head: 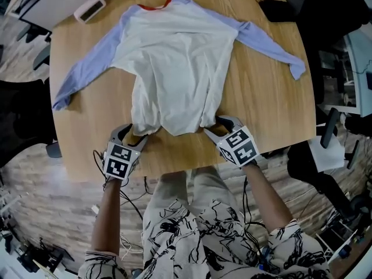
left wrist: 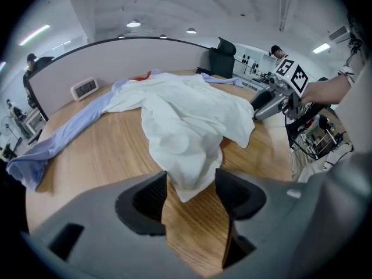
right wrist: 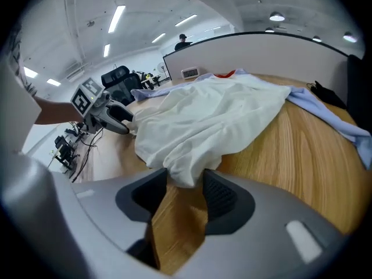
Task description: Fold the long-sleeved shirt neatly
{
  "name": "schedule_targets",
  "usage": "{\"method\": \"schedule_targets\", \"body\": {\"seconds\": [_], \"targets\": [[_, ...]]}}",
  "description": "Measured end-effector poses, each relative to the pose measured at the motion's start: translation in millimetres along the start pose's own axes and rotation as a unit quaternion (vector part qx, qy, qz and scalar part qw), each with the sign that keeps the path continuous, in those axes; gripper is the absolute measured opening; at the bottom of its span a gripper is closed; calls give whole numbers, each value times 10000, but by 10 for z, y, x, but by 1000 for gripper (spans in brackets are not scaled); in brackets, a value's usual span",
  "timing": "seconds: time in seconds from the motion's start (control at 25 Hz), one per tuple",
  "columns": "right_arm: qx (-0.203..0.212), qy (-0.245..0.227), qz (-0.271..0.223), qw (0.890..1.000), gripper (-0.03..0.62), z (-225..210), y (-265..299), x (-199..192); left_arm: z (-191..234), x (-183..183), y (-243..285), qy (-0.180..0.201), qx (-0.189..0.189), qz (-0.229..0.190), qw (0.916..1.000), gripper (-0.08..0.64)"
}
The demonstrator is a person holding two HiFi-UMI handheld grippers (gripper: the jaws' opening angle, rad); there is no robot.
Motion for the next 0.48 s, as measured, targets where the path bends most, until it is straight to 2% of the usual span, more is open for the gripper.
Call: {"method": "schedule_targets", "body": {"seconds": [0.12,0.16,0.2,0.24,0.28,0.48], "targets": [[-365,-89,-115,9992,59,-14,31,-34,-12,-25,31,60,80,-87,9999,207],[-428,-98,-135,9989,35,-26,31,-43,-7,-36,33,90,133,-119,9998,184],[-460,-92,-146,9988,32,-41,21,-50,3,-49,23,110,179,-137,9997,163],[-475,-67,-162,9987,31,-62,-6,-54,13,-64,0,124,217,-144,9996,67],[-479,-26,-190,9987,29,-88,-56,-55,23,-78,-34,137,241,-155,9995,35],[-382,120,-139,9991,28,-237,-490,-115,59,-172,-339,119,256,-222,9994,30]]}}
Point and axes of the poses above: the fingertips, and each gripper's own axes: y forward along the fingers, z to its left, x out of its top, the point moved 9 cm from there along -y, backward along the fingers, and after that the axes turned 3 degrees about -z, right-handed, at the moved point
